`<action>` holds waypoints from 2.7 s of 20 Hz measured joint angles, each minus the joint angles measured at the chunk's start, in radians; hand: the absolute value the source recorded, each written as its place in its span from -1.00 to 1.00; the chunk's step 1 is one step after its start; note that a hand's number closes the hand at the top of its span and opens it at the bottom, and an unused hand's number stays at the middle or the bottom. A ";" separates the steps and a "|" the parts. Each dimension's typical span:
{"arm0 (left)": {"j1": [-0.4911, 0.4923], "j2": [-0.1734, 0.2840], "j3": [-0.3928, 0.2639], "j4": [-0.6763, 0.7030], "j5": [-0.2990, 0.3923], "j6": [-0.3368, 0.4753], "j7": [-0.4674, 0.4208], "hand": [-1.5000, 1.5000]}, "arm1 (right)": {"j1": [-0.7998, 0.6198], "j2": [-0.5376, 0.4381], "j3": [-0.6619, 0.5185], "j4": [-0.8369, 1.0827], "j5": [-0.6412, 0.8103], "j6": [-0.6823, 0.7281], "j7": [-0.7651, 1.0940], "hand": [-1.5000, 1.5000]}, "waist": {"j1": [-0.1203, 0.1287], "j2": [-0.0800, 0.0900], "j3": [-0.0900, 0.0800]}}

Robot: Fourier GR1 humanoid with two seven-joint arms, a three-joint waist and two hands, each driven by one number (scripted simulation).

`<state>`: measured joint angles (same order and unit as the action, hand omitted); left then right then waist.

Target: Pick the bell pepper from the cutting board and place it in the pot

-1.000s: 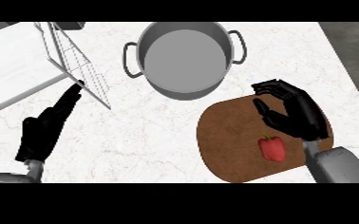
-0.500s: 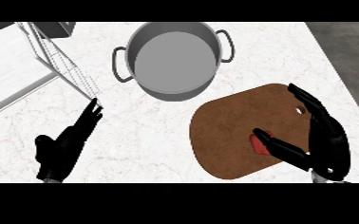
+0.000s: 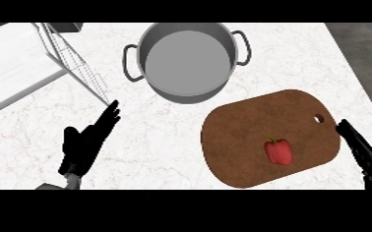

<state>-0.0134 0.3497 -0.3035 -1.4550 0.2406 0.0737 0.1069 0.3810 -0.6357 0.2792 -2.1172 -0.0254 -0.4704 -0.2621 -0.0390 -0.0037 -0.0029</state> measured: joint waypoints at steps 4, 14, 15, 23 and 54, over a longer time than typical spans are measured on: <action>-0.049 -0.002 0.018 0.035 0.005 -0.030 0.014 0.00 | 0.003 -0.057 -0.024 -0.096 -0.025 0.034 0.207 -1.00 | 0.019 0.003 0.000; -0.104 -0.042 0.029 0.105 -0.014 -0.061 0.002 0.00 | -0.130 -0.123 0.059 0.057 -0.017 0.214 0.459 -1.00 | 0.047 0.007 0.002; -0.120 -0.046 0.037 0.125 -0.015 -0.067 0.000 0.00 | -0.156 -0.108 0.069 0.099 -0.007 0.229 0.460 -1.00 | 0.046 0.007 0.002; -0.082 -0.073 0.056 0.101 -0.057 -0.078 0.000 0.00 | -0.199 -0.019 -0.001 0.366 0.035 0.310 0.281 -1.00 | 0.040 0.004 0.003; -0.072 -0.157 0.153 0.088 -0.154 -0.156 0.034 0.00 | -0.360 0.296 -0.152 0.917 0.015 0.618 -0.228 1.00 | 0.038 -0.004 -0.009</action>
<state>-0.0856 0.1925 -0.1509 -1.3668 0.0866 -0.0818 0.1414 0.0205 -0.3395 0.1269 -1.2000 -0.0103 0.1480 -0.4896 -0.0008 -0.0081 -0.0116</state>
